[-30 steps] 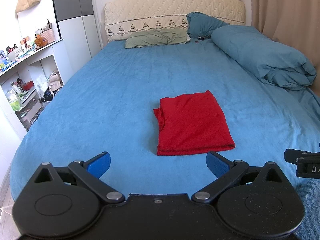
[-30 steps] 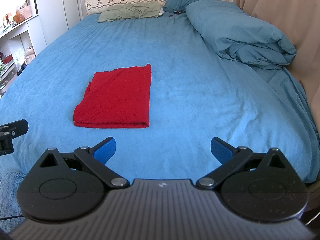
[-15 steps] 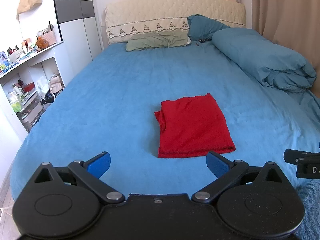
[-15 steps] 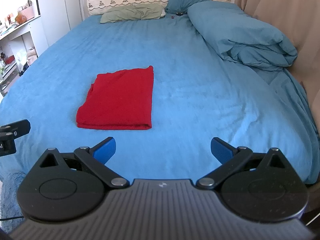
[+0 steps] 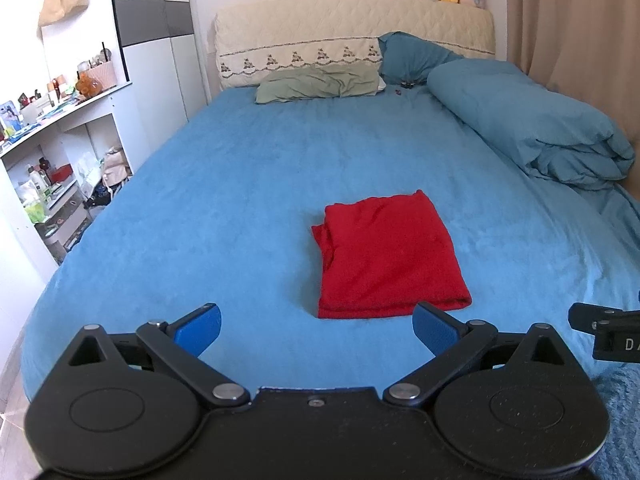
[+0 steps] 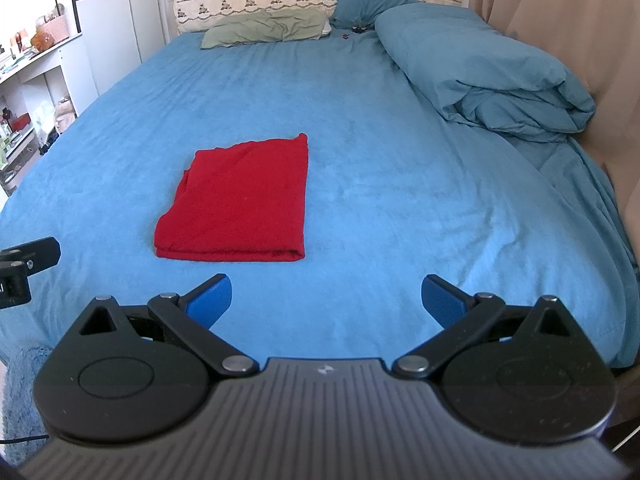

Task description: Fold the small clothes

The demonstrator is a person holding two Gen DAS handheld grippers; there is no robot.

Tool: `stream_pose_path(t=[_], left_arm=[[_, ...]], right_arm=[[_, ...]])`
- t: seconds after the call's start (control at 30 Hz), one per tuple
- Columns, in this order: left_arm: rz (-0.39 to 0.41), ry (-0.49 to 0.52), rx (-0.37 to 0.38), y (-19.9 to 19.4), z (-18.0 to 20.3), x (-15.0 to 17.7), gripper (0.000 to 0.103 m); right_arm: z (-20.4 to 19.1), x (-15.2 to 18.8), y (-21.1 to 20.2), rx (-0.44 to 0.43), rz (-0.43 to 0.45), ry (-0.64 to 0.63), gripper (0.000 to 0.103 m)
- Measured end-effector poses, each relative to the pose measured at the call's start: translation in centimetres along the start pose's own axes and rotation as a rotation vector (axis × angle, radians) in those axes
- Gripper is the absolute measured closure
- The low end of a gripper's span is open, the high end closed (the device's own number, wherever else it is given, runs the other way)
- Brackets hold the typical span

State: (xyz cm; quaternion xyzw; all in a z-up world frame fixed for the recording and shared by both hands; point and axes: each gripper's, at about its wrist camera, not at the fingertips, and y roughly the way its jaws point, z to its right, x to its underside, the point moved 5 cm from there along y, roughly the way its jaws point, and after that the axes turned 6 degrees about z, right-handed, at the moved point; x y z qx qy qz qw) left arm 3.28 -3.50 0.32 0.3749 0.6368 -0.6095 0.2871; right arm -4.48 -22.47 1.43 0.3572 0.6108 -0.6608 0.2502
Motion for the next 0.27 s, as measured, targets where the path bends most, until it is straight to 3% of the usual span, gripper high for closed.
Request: stream_pose_path(t=[0.27], left_arm=[[0.004, -0.019, 0.023, 0.24, -0.24, 0.10, 0.000]], right_arm=[[0.18, -0.13, 0.21, 0.003, -0.004, 0.008, 0.000]])
